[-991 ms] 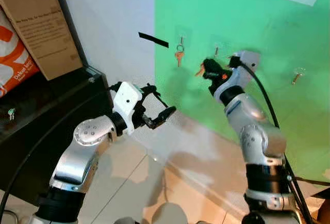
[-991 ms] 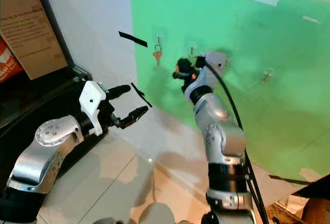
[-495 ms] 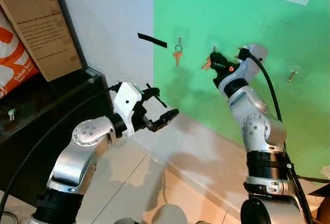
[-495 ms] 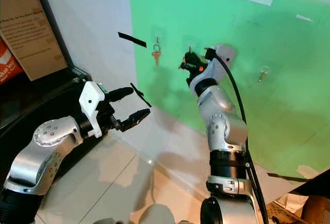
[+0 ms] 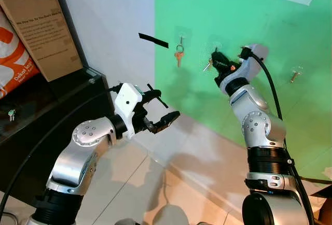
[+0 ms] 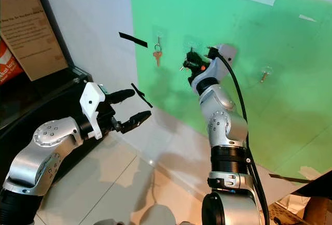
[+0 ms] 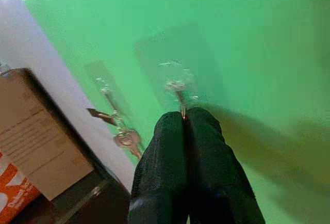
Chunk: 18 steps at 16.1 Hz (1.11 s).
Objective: Hang keys on a hook
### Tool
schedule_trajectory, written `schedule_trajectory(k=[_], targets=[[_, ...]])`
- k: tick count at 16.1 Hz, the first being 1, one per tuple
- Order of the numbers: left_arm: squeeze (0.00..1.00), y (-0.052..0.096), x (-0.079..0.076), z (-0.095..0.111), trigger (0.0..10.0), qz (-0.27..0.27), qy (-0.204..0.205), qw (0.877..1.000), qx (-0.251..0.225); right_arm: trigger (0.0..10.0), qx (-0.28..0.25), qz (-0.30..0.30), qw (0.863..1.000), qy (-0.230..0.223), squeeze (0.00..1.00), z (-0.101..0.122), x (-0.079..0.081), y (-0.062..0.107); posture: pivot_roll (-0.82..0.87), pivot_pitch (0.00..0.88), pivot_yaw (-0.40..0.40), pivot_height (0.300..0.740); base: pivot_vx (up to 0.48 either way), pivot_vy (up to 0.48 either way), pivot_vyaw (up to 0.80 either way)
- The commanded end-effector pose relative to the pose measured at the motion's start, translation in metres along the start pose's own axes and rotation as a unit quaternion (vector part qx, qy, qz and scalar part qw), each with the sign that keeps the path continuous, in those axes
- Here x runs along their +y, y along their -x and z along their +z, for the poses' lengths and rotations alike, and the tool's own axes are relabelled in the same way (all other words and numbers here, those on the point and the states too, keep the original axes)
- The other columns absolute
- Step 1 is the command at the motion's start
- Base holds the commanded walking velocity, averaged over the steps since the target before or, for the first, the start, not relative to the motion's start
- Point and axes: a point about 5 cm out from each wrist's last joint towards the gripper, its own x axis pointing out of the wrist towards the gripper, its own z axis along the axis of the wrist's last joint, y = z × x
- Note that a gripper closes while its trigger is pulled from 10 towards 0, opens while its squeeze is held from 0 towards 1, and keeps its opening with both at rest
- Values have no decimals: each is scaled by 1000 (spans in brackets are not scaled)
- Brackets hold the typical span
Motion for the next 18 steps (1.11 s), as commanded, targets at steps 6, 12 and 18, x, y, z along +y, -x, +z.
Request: schedule_trajectory(k=[6,12,18], targets=[[0,0,-2,3,10000,-7,-6,1000,0,10000,43,-57,997,5,0,-12,-19,1,7,0,-12,740,0,0,0],[0,-1,-1,3,10000,-9,-8,1000,1,10000,59,-60,996,1,0,-20,-21,6,6,0,-10,740,0,0,0],[0,-2,0,4,10000,-10,-10,1000,3,10000,10,37,998,50,0,0,3,8,7,0,-7,740,0,0,0]])
